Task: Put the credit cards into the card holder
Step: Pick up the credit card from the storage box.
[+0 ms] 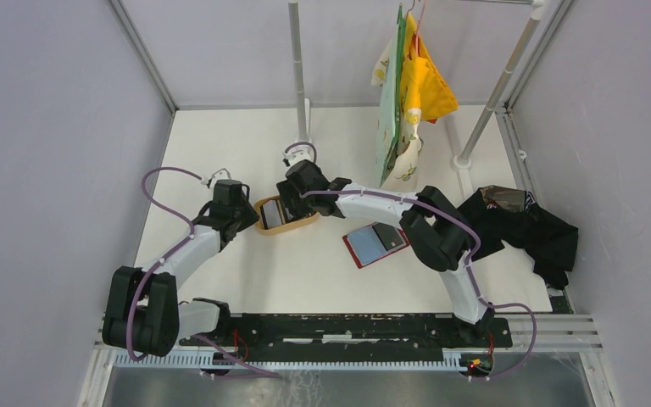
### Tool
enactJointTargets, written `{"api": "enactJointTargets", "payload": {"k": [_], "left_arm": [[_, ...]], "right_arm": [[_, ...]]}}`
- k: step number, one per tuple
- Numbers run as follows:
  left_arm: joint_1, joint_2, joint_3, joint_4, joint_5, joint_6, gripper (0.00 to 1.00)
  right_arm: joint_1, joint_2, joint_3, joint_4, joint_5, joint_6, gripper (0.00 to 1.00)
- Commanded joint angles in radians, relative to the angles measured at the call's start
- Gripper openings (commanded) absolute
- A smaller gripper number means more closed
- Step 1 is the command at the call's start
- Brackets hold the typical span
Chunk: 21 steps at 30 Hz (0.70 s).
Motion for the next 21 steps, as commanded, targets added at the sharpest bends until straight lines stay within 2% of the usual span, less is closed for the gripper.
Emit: {"api": "enactJointTargets", "payload": {"k": [1, 12, 21], "left_arm": [[0.006, 0.0, 0.035, 0.041, 0.01, 0.024, 0.37], [0.006, 0.005, 0.038, 0.04, 0.013, 0.024, 0.36], [0.005, 0.017, 0.044, 0.039, 0.022, 0.027, 0.35]], "right_arm": [[-0.012, -0.023, 0.001, -0.004, 0.046, -0.009, 0.84], [-0.075, 0.006, -0.045, 0.038, -0.218, 0.141, 0.83], [-0.128, -0.034, -0.135, 0.203, -0.52, 0.218, 0.76]]}}
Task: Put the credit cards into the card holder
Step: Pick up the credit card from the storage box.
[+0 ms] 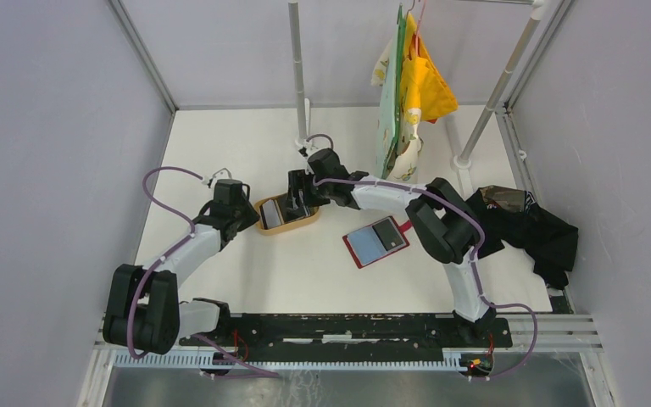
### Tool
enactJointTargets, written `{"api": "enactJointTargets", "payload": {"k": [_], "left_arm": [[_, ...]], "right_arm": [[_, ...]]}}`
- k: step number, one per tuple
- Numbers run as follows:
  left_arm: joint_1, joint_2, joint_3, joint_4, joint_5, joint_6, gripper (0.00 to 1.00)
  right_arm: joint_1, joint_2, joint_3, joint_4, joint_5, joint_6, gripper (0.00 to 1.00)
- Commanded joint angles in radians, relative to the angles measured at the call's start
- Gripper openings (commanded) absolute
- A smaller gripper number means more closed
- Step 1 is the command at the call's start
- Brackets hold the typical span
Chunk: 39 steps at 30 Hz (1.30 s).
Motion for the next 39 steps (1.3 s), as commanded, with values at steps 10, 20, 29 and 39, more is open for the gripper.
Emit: {"api": "enactJointTargets", "payload": {"k": [10, 20, 29, 39], "left_arm": [[0.005, 0.022, 0.048, 0.038, 0.025, 0.033, 0.26], [0.005, 0.041, 0.057, 0.04, 0.039, 0.039, 0.25], [0.006, 0.043, 0.058, 0.043, 0.044, 0.043, 0.25], [0.006, 0.046, 0.059, 0.043, 0.046, 0.044, 0.24]], "right_arm": [[-0.046, -0.028, -0.121, 0.194, -0.312, 0.116, 0.52], [-0.048, 0.028, -0.098, 0.288, -0.449, 0.15, 0.63], [-0.05, 0.095, -0.05, 0.225, -0.42, 0.153, 0.67], [-0.09, 0.016, -0.084, 0.231, -0.443, 0.146, 0.61]]}}
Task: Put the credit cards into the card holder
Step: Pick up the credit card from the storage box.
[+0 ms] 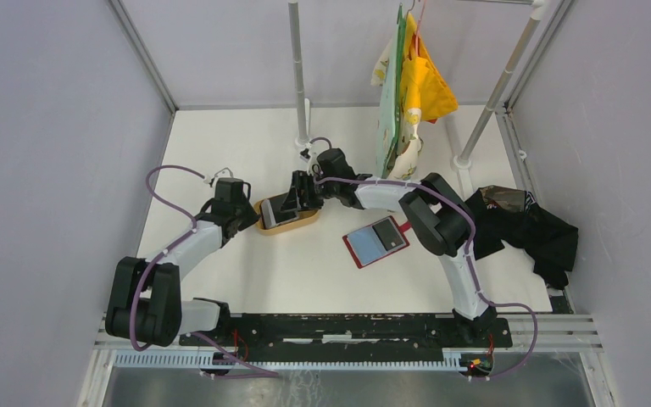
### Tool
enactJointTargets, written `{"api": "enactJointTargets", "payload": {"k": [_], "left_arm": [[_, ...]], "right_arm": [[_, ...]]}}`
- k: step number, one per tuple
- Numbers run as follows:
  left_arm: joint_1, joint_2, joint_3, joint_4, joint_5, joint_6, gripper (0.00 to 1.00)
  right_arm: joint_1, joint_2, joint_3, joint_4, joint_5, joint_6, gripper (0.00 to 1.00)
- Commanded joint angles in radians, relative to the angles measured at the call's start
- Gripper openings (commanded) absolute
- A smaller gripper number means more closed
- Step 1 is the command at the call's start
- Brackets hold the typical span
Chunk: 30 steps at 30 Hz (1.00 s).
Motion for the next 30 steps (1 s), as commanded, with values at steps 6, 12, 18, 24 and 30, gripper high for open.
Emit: {"api": "enactJointTargets", "payload": {"k": [6, 12, 18, 24, 30], "left_arm": [[0.004, 0.002, 0.04, 0.042, 0.024, 0.041, 0.24], [0.005, 0.002, 0.041, 0.043, 0.024, 0.041, 0.24], [0.005, 0.004, 0.04, 0.043, 0.025, 0.042, 0.24], [0.005, 0.004, 0.042, 0.043, 0.025, 0.043, 0.24], [0.004, 0.007, 0.044, 0.041, 0.026, 0.043, 0.24]], "right_arm": [[-0.045, -0.09, -0.059, 0.021, -0.059, 0.014, 0.58], [-0.062, -0.106, -0.082, 0.022, -0.048, 0.006, 0.54], [-0.077, -0.117, -0.096, -0.007, -0.004, -0.025, 0.45], [-0.088, -0.131, -0.108, -0.012, 0.017, -0.036, 0.41], [-0.101, -0.149, -0.13, -0.002, 0.016, -0.034, 0.36]]}}
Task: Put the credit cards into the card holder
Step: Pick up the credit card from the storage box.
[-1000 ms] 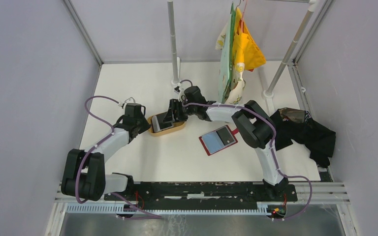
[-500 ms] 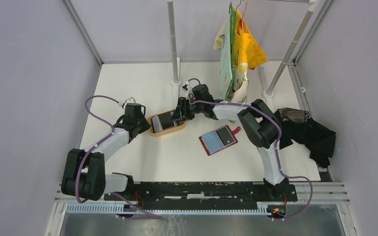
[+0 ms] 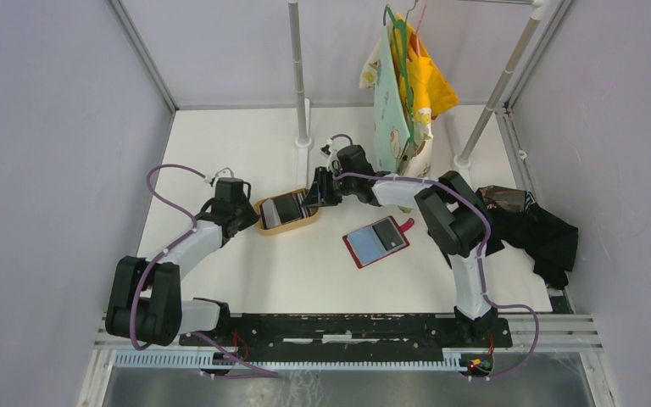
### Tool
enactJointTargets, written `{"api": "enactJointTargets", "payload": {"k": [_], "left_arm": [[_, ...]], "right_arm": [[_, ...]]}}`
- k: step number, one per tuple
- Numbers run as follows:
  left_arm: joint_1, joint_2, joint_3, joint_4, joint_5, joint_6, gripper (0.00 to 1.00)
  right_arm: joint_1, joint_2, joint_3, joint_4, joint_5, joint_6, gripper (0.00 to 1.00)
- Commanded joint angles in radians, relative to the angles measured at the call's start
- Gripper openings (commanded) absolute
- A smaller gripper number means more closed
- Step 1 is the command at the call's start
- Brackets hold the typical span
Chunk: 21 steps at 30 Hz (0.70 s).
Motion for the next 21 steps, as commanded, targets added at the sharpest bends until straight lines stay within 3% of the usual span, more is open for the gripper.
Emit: {"api": "enactJointTargets", "payload": {"k": [1, 12, 18, 21], "left_arm": [[0.005, 0.004, 0.042, 0.042, 0.013, 0.026, 0.24], [0.005, 0.006, 0.045, 0.04, 0.015, 0.027, 0.24], [0.005, 0.005, 0.044, 0.04, 0.014, 0.027, 0.23], [0.005, -0.013, 0.036, 0.041, 0.006, 0.025, 0.23]], "right_arm": [[-0.014, -0.065, -0.014, 0.017, 0.017, -0.015, 0.34], [-0.022, -0.065, 0.002, -0.067, 0.122, -0.088, 0.16], [-0.026, -0.092, 0.027, -0.105, 0.19, -0.193, 0.01], [-0.026, -0.112, 0.037, -0.114, 0.22, -0.251, 0.0]]}}
